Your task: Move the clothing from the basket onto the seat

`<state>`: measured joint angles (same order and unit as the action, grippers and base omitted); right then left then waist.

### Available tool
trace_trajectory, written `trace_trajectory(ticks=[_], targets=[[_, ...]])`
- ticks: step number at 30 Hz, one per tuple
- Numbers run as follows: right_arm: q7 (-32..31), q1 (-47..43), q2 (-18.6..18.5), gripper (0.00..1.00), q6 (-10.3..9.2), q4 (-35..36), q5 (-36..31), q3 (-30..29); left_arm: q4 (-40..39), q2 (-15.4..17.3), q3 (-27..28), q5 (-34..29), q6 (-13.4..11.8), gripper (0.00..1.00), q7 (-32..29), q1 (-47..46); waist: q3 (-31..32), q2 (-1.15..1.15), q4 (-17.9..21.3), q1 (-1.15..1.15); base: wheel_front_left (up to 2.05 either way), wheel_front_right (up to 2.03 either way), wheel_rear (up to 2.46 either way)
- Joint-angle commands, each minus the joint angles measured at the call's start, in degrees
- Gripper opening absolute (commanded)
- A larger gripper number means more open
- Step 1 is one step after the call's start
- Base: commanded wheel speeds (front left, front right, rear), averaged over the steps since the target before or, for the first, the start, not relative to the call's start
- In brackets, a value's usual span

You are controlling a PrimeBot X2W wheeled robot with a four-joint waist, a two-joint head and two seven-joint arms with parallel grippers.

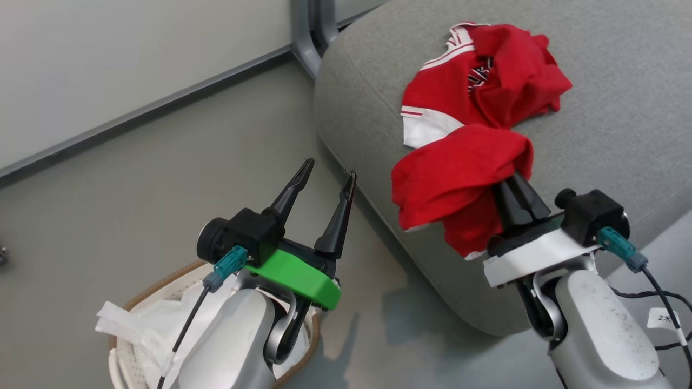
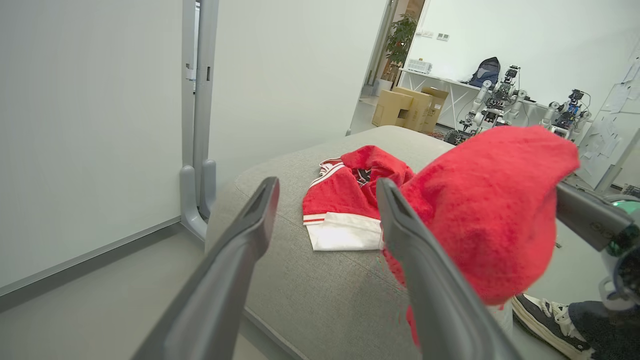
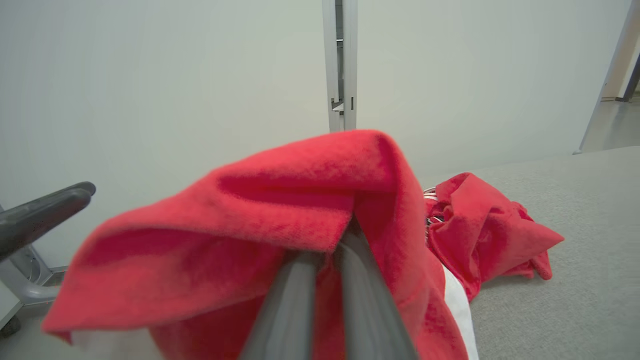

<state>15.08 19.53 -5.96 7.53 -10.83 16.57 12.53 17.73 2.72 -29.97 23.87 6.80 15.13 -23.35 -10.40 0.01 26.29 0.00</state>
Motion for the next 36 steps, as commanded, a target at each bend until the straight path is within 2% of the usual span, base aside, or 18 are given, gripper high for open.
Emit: trace_trajectory(ticks=[1,7,13,18,23,30,31,32,33,36], targets=[[0.1,1.7,0.2,0.00,-0.07,0.6,-0.3,-0.8,0.6,0.4,0.0,-0.9,0.2,1.00,0.0,-0.9,-3.9,-0.01,3.9,0.00,0.00,0.00,0.00],[0.1,8.8,-2.1,0.00,-0.07,1.7,-1.3,-3.6,2.5,0.4,-0.3,-1.9,0.4,1.00,0.0,-2.4,-7.6,-0.01,3.9,0.00,0.00,0.00,0.00],[0.1,20.4,-8.0,0.00,-0.07,-1.3,-3.4,-8.8,4.1,0.8,-1.1,-2.6,0.6,1.00,0.0,-4.7,-12.1,-0.01,1.2,0.00,0.00,0.00,0.00],[0.1,29.5,-13.0,0.00,-0.08,-9.0,-5.3,-13.3,4.7,1.4,-2.2,-3.6,0.6,1.00,0.0,-6.9,-16.2,-0.01,-2.8,0.00,0.00,0.00,0.00],[0.1,34.9,-16.3,0.00,-0.08,-17.4,-8.3,-15.0,4.5,1.6,-2.3,-4.1,0.7,1.00,0.0,-8.5,-19.5,-0.01,-6.5,0.00,0.00,0.00,0.00],[0.1,35.7,-16.7,0.00,-0.08,-31.2,-13.0,-20.6,4.1,1.2,-1.9,-4.4,0.7,1.00,0.0,-9.7,-22.7,-0.01,-10.7,0.00,0.00,0.00,0.00],[0.1,35.3,-16.5,0.20,-0.08,-32.8,-13.7,-21.5,4.0,1.2,-1.9,-4.5,0.7,1.00,0.0,-9.7,-22.9,-0.01,-11.1,0.00,0.00,0.00,0.00],[0.1,35.0,-16.0,0.57,-0.08,-33.8,-14.2,-22.7,4.0,1.1,-1.8,-4.9,0.7,1.00,0.0,-9.8,-23.0,-0.01,-11.4,0.00,0.00,0.00,0.00],[0.1,34.5,-15.8,1.00,-0.08,-34.5,-14.5,-23.6,3.9,1.1,-1.6,-5.0,0.7,1.00,0.0,-9.9,-23.1,-0.01,-11.7,0.00,0.00,0.00,0.00],[0.1,31.4,-14.1,1.00,-0.08,-34.5,-15.4,-26.6,3.7,1.1,-0.4,-5.3,0.7,1.00,0.0,-9.0,-22.7,-0.01,-11.9,0.00,0.00,0.00,0.00]])
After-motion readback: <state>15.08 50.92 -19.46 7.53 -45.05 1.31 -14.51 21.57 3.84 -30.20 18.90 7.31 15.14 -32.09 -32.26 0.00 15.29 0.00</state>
